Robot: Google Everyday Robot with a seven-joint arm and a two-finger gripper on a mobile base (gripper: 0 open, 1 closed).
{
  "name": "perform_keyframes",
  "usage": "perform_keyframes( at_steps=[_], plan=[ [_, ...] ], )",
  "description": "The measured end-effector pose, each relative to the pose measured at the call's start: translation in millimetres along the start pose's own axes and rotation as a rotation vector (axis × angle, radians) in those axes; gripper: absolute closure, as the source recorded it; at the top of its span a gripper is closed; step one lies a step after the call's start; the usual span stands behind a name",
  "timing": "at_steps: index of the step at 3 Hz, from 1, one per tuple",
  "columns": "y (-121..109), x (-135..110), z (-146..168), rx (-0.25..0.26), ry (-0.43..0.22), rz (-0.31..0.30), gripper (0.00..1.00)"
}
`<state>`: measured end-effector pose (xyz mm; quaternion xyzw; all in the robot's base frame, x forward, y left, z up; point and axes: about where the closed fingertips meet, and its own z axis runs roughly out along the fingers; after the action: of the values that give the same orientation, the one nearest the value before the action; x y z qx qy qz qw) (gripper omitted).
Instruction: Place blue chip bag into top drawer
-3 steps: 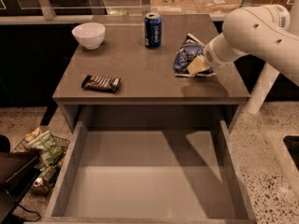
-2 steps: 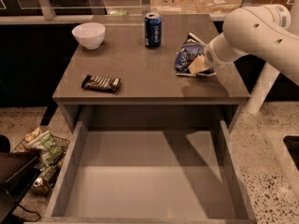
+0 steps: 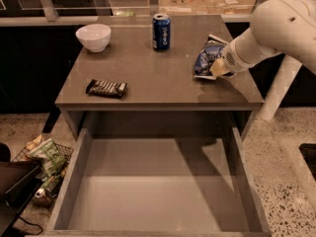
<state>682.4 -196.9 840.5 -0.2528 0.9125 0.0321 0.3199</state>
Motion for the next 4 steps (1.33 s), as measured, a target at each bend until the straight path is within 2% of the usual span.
perform_keyframes(
  at_steps=[1, 2, 3, 4],
  plan=[
    [10.3, 6.2, -52.9, -0.099, -0.017, -0.049, 1.0],
    [21.5, 23.6, -107.5, -0.188, -0.018, -0.113, 1.0],
    [43.8, 54.0, -155.1, -0.268, -0.008, -0.17, 1.0],
    [67.8, 94.7, -190.1, -0.328, 0.012, -0.208, 1.0]
  ],
)
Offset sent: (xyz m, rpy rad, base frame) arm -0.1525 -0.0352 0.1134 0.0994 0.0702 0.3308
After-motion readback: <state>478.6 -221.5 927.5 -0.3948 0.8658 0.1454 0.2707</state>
